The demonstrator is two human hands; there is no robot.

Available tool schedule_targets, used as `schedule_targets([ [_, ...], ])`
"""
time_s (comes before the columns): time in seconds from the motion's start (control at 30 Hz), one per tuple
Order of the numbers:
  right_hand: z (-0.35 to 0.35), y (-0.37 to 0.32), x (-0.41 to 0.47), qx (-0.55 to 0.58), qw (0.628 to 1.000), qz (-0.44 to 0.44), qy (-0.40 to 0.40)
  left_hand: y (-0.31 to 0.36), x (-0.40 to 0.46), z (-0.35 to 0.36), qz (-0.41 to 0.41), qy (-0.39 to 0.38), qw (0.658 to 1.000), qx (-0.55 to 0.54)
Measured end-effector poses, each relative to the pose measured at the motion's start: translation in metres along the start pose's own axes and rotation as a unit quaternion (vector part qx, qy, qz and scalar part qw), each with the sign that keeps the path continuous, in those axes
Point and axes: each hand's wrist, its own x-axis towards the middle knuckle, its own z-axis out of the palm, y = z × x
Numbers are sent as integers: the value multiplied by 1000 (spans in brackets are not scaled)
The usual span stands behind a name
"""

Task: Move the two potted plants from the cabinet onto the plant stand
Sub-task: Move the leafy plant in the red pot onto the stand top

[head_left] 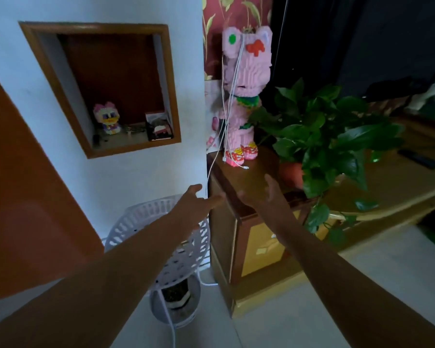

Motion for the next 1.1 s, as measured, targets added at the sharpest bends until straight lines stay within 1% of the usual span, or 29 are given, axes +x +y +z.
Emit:
schedule_targets([
  [0.2,9,14,49,12,999,20,34,22,65,-10,5,-23,998,50],
  [0.33,17,21,75,-8,997,44,63,25,105,-10,10,-46,996,74],
  [0.43,24,25,91,-23,992,63,108,29,137,-10,20,-77,994,77],
  [0.57,38,27,107,-40,982,98,155,32,173,-16,29,-140,988,61],
  [0.7,64,25,111,-45,966,124,221,30,210,-27,53,-223,969,95],
  [0.83,85,24,109,-41,949,131,285,27,238,-32,109,-282,945,129],
  [0.93,91,27,109,-43,936,127,326,29,256,-24,149,-312,926,152],
  [1.0,89,28,109,-51,931,126,338,31,263,-16,154,-325,919,159],
  [1.1,81,40,115,-63,923,111,364,30,280,4,177,-360,901,166],
])
